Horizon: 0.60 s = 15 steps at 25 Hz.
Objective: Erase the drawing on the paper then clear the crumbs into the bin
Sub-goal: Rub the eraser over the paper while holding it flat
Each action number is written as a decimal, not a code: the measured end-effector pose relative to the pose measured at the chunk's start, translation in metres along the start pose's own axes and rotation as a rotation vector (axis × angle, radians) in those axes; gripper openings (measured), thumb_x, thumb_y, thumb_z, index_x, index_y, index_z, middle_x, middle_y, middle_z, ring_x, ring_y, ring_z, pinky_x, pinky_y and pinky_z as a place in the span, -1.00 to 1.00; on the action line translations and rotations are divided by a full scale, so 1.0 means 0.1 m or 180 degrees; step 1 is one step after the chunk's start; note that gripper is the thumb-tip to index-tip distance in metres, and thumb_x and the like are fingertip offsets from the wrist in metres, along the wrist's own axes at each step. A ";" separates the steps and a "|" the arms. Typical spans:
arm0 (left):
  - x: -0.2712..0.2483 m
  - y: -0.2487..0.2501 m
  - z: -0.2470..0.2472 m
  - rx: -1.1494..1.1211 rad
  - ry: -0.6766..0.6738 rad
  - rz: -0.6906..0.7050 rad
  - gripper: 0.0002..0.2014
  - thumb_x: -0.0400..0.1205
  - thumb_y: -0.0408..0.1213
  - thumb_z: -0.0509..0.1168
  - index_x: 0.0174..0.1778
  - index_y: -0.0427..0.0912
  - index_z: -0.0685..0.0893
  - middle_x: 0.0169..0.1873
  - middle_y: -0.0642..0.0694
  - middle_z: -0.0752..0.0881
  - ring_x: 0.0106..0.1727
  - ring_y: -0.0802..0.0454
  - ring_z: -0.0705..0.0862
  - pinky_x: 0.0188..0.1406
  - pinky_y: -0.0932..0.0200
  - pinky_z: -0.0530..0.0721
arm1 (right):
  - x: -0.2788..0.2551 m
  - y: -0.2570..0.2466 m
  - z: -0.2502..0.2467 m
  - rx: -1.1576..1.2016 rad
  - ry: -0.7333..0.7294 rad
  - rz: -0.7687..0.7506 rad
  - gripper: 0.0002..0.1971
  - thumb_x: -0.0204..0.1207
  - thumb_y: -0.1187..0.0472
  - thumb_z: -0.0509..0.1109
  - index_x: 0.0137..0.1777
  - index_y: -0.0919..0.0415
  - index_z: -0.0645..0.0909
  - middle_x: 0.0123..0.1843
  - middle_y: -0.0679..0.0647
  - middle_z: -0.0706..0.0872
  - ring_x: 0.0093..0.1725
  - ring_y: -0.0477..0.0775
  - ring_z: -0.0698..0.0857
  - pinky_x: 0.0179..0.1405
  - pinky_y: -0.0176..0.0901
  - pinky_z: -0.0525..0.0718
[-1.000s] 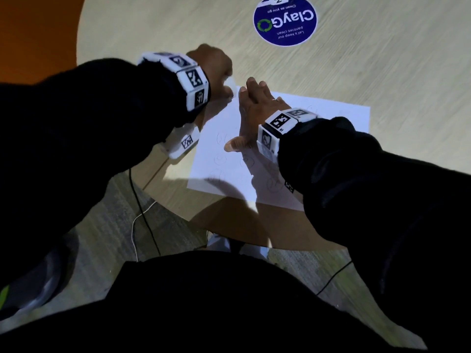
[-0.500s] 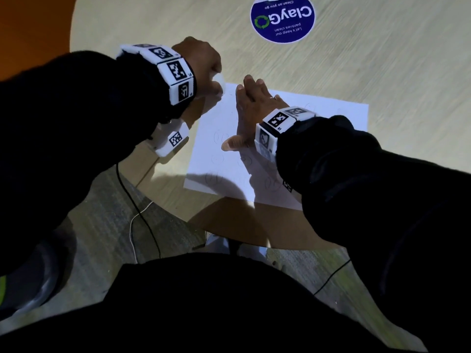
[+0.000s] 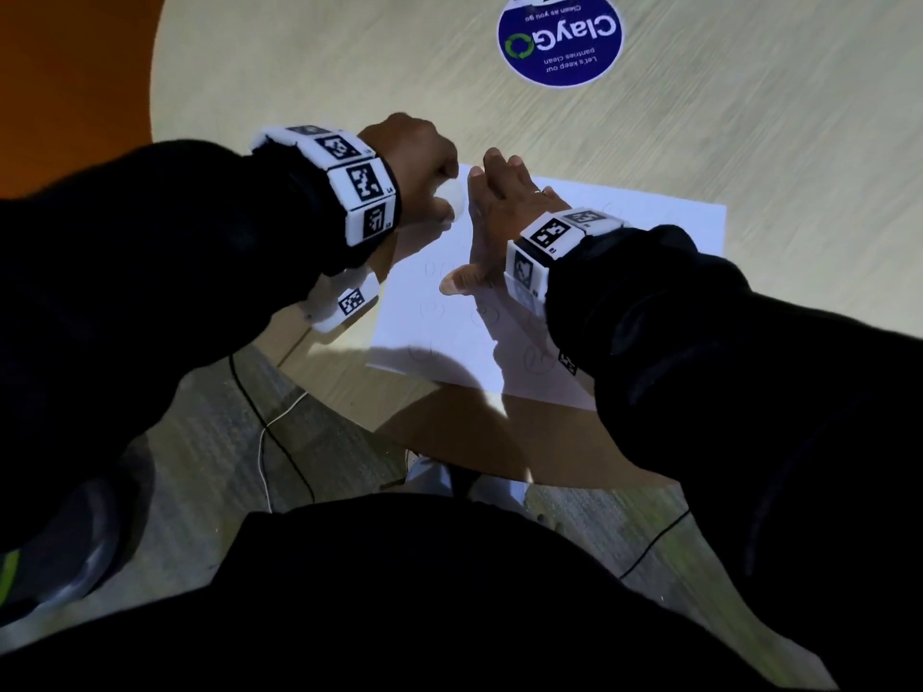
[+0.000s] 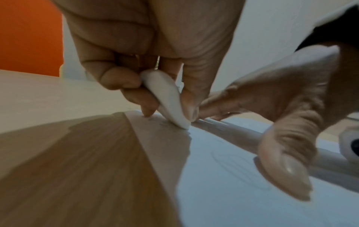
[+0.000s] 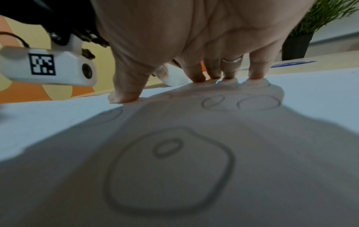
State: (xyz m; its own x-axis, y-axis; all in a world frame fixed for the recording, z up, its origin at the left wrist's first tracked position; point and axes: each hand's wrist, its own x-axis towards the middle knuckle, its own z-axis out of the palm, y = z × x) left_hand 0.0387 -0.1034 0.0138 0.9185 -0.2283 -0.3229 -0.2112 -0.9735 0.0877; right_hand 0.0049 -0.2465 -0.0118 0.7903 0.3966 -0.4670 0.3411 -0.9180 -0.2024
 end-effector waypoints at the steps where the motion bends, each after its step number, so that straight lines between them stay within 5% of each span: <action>1: 0.02 -0.01 -0.02 -0.0007 0.0030 -0.0038 -0.51 0.53 -0.08 0.47 0.34 -0.18 0.63 0.26 -0.23 0.63 0.33 -0.26 0.53 0.10 0.00 0.50 | 0.00 0.00 0.00 -0.0008 0.0007 -0.0002 0.30 0.20 -0.42 0.46 0.67 0.25 -0.22 0.70 0.16 -0.24 0.68 0.21 -0.19 0.57 0.30 0.05; 15: -0.03 -0.18 -0.02 -0.0264 0.0157 -0.0029 -0.54 0.47 -0.12 0.50 0.26 -0.18 0.68 0.14 -0.23 0.68 0.21 -0.28 0.59 0.12 -0.04 0.57 | -0.05 0.06 -0.09 -0.0228 0.0059 -0.0161 0.15 0.29 -0.27 0.52 0.67 0.17 -0.09 0.69 0.16 -0.14 0.67 0.22 -0.09 0.53 0.33 0.22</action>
State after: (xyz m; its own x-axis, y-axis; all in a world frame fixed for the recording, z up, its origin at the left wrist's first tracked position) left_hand 0.0403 -0.0852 0.0149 0.9360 -0.2165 -0.2774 -0.1761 -0.9707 0.1634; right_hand 0.0071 -0.2541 -0.0029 0.7801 0.4431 -0.4417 0.4159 -0.8947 -0.1629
